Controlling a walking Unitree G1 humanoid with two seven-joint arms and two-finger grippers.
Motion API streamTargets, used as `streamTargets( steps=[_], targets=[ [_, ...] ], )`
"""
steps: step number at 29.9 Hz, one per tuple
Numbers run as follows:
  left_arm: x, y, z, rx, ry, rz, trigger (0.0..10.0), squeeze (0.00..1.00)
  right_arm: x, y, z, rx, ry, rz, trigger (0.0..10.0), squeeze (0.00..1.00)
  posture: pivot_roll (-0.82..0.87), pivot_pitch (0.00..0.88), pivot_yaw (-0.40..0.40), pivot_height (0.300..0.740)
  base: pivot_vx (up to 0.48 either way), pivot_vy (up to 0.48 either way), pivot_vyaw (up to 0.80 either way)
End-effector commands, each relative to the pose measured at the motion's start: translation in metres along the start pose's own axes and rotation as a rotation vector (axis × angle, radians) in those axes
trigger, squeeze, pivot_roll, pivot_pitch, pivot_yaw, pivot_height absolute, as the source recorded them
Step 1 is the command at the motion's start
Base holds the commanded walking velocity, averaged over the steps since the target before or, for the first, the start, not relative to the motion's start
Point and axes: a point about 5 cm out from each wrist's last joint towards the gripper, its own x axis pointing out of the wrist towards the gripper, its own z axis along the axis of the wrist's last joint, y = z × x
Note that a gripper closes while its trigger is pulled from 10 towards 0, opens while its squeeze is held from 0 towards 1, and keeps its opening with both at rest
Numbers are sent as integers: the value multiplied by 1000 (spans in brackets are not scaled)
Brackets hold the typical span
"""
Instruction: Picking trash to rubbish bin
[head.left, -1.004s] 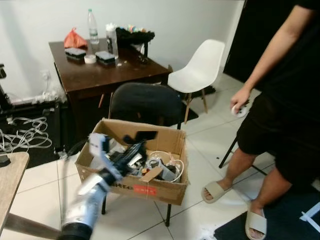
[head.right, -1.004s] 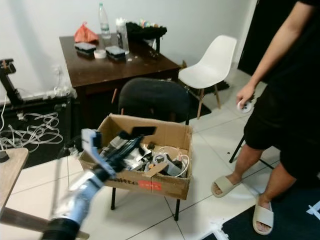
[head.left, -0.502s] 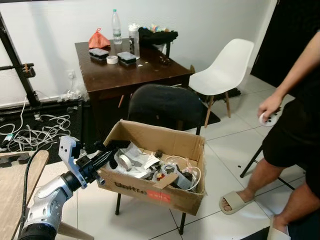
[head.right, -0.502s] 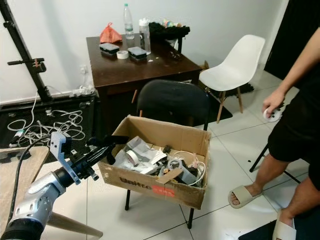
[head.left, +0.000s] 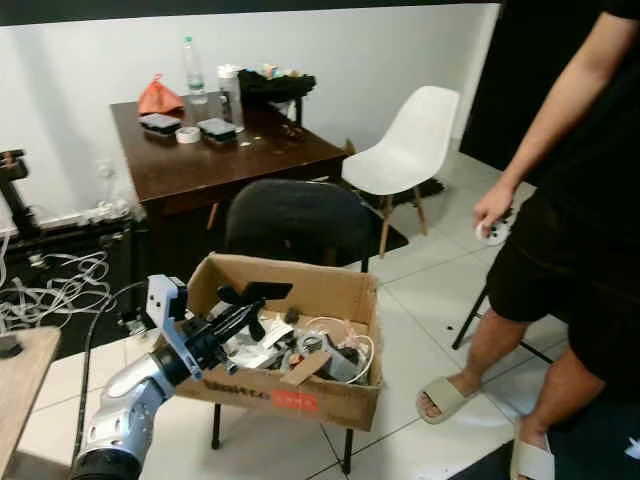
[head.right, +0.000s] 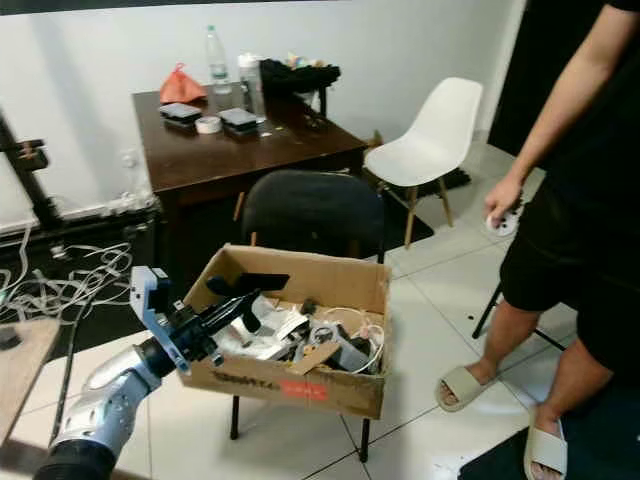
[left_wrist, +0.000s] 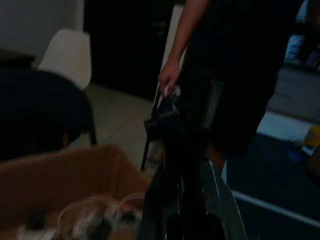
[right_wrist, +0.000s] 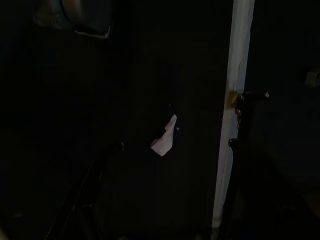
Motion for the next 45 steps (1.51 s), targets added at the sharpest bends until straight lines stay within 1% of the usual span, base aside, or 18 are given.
streamTargets(
  steps=[1, 5, 10, 17, 20, 23, 25, 27, 30, 32, 33, 35, 37, 38, 39, 40, 41, 45],
  targets=[
    [3, -5, -3, -19, -6, -16, 10000, 0, 0, 3, -2, 7, 4, 8, 10000, 0, -154, 112, 40, 740, 330, 0, 0],
    [11, -13, -8, -38, -11, -46, 10000, 0, 0, 5, -7, -1, 20, 12, 10000, 0, -159, 121, 41, 740, 328, 0, -394],
    [14, -16, -9, -43, -12, -59, 10000, 0, 0, 5, -7, 16, 17, 12, 10000, 0, -161, 123, 43, 740, 330, 0, -779],
    [21, -22, -8, -49, -19, -95, 10000, 0, 0, 5, -9, 22, 15, 10, 10000, 0, -165, 121, 47, 740, 317, 0, 0],
    [26, -24, -10, -57, 7, -91, 10000, 0, 0, 5, -9, 23, 16, 10, 10000, 0, -165, 121, 47, 740, 92, 0, 0],
    [32, -28, -13, -41, 15, -83, 10000, 0, 0, 6, -9, 25, 16, 11, 10000, 0, -165, 121, 47, 740, 0, 0, 0],
    [40, -29, -18, 29, 54, -28, 10000, 0, 0, 6, -9, 25, 17, 12, 10000, 0, -167, 124, 46, 740, 0, 0, 0],
    [42, -30, -20, 46, 71, -18, 10000, 0, 0, 6, -9, 25, 17, 12, 10000, 0, -167, 124, 46, 740, 0, 0, 0],
    [49, -32, -28, 127, 138, 40, 10000, 0, 0, 6, -9, 24, 18, 14, 10000, 0, -167, 126, 45, 740, 0, 0, 0],
    [55, -35, -40, 222, 227, 79, 10000, 0, 0, 7, -9, 23, 18, 14, 10000, 0, -167, 126, 45, 740, 0, 0, 0],
    [55, -35, -40, 222, 227, 79, 10000, 0, 0, 7, -9, 23, 18, 14, 10000, 0, -167, 126, 45, 740, 0, 0, 0],
    [59, -39, -50, 282, 292, 103, 10000, 0, 0, 7, -9, 23, 19, 14, 10000, 0, -169, 126, 45, 740, 0, 0, 0],
    [60, -41, -55, 304, 314, 113, 10000, 0, 0, 7, -9, 22, 19, 14, 10000, 0, -169, 126, 45, 740, 0, 0, 0],
    [64, -46, -64, 350, 358, 135, 10000, 0, 0, 6, -9, 21, 19, 13, 10000, 0, -169, 126, 45, 740, 0, 0, 0],
    [64, -46, -64, 350, 358, 135, 10000, 0, 0, 6, -9, 21, 19, 13, 10000, 0, -169, 126, 45, 740, 0, 0, 0],
    [68, -51, -70, 350, 367, 137, 10000, 945, 0, 6, -10, 20, 19, 12, 10000, 0, -174, 123, 48, 740, 0, 0, 0],
    [73, -61, -78, 355, 380, 135, 10000, 1000, 0, 6, -10, 20, 19, 11, 10000, 0, -174, 123, 48, 740, 0, 0, 0],
    [78, -71, -86, 371, 393, 143, 10000, 1000, 0, 5, -9, 21, 18, 9, 10000, 0, -179, 120, 48, 740, 0, 0, 0]
  ],
)
